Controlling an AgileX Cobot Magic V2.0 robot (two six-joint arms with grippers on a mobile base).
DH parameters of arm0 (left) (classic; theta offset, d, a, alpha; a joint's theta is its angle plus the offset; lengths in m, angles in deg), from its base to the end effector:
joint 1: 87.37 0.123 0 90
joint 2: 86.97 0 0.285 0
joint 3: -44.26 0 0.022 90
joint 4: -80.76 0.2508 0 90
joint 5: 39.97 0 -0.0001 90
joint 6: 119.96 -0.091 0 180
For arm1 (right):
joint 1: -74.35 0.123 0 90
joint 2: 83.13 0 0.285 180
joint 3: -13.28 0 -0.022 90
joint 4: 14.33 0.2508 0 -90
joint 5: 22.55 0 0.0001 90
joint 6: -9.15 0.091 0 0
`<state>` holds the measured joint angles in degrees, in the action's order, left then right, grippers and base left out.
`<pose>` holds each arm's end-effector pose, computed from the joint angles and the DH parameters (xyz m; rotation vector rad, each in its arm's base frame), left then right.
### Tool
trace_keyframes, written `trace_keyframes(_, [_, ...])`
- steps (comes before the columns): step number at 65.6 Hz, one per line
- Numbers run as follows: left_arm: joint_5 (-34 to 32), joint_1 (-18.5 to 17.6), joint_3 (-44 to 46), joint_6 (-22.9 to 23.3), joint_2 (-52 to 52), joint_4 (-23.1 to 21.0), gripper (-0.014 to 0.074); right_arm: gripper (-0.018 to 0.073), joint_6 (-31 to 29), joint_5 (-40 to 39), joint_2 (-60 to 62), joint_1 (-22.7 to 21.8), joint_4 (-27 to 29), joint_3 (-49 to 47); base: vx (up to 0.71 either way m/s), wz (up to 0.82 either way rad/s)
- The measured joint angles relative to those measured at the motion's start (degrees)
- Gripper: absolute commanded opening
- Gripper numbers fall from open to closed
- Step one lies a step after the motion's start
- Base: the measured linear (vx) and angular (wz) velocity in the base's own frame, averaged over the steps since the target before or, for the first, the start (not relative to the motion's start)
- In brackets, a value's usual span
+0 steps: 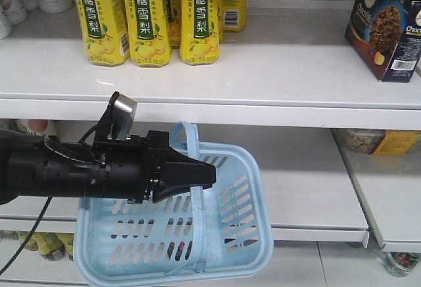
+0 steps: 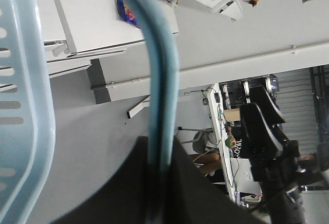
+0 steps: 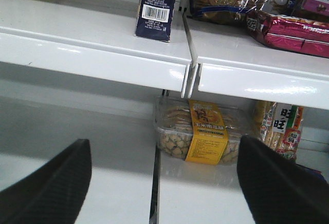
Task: Left arm holds basket, right arm returns cookies
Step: 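Withdraw the right gripper from the box, leaving it upright on the shelf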
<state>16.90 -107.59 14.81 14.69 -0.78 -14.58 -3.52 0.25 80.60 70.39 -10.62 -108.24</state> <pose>0.2423 -0.1701 0.2669 0.0706 2.2767 -1.7511 0.0528 -0.0014 0.2781 -0.0973 1.7013 -0.1506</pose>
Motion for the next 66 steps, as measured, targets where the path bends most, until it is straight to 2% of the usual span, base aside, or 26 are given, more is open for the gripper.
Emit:
trace_keyframes(15, [0.0, 0.0, 0.0, 0.0, 0.0, 0.0, -0.0003, 0.0536, 0.7, -14.3, 2.7, 0.0, 0.2, 12.0, 0.0, 0.0])
trace_keyframes(28, [0.0, 0.0, 0.0, 0.0, 0.0, 0.0, -0.0003, 0.0531, 4.1, -17.4, 2.7, 0.0, 2.6, 16.1, 0.0, 0.0])
trace_keyframes(36, [0.0, 0.0, 0.0, 0.0, 0.0, 0.0, -0.0003, 0.0485, 4.5, -18.0, 2.7, 0.0, 2.8, 16.4, 0.0, 0.0])
trace_keyframes(45, [0.0, 0.0, 0.0, 0.0, 0.0, 0.0, -0.0003, 0.0375, 4.6, -18.7, 2.7, 0.0, 2.8, 16.4, 0.0, 0.0])
trace_keyframes(61, [0.0, 0.0, 0.0, 0.0, 0.0, 0.0, -0.0003, 0.0057, 4.6, -19.4, 2.7, 0.0, 2.8, 16.4, 0.0, 0.0])
trace_keyframes(66, [0.0, 0.0, 0.0, 0.0, 0.0, 0.0, -0.0003, -0.0017, 4.6, -19.4, 2.7, 0.0, 2.8, 16.4, 0.0, 0.0])
